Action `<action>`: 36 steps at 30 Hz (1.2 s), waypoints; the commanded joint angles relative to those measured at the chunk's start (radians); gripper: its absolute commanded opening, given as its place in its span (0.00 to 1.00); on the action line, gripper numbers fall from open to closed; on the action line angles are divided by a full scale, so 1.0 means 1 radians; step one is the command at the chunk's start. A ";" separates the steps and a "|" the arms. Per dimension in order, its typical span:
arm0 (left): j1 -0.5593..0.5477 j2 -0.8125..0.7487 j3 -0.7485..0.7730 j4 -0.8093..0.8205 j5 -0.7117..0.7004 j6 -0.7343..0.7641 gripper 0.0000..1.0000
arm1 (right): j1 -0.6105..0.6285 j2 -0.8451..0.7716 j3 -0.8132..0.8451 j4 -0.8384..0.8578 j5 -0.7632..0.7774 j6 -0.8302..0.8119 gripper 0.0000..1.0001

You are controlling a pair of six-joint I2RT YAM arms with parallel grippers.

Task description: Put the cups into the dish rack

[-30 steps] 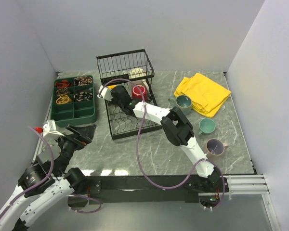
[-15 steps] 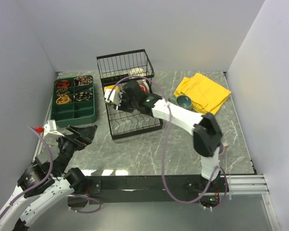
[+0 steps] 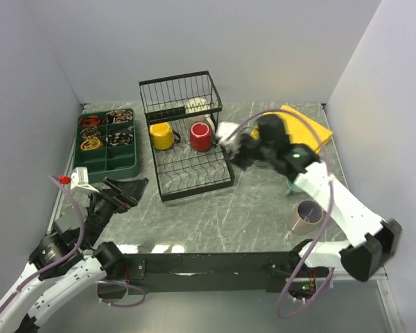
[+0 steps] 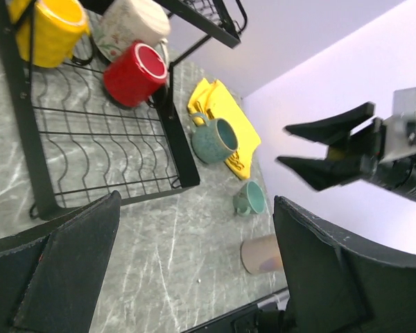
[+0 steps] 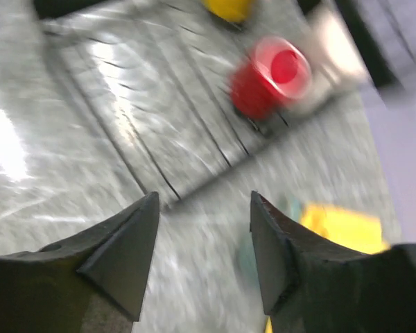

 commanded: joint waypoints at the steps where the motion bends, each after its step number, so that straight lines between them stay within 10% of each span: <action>1: -0.001 0.049 -0.017 0.101 0.065 0.040 0.96 | -0.217 -0.133 -0.079 -0.021 -0.129 0.076 0.63; 12: -0.001 0.152 -0.059 0.217 0.161 0.068 0.96 | -0.668 -0.357 -0.349 0.231 -0.240 0.433 1.00; 30: -0.001 0.227 -0.149 0.351 0.239 0.013 0.96 | -0.777 0.185 -0.061 0.137 -0.148 0.818 1.00; 36: -0.001 0.225 -0.168 0.349 0.241 -0.001 0.96 | -0.717 0.426 0.122 0.039 -0.077 0.761 0.85</action>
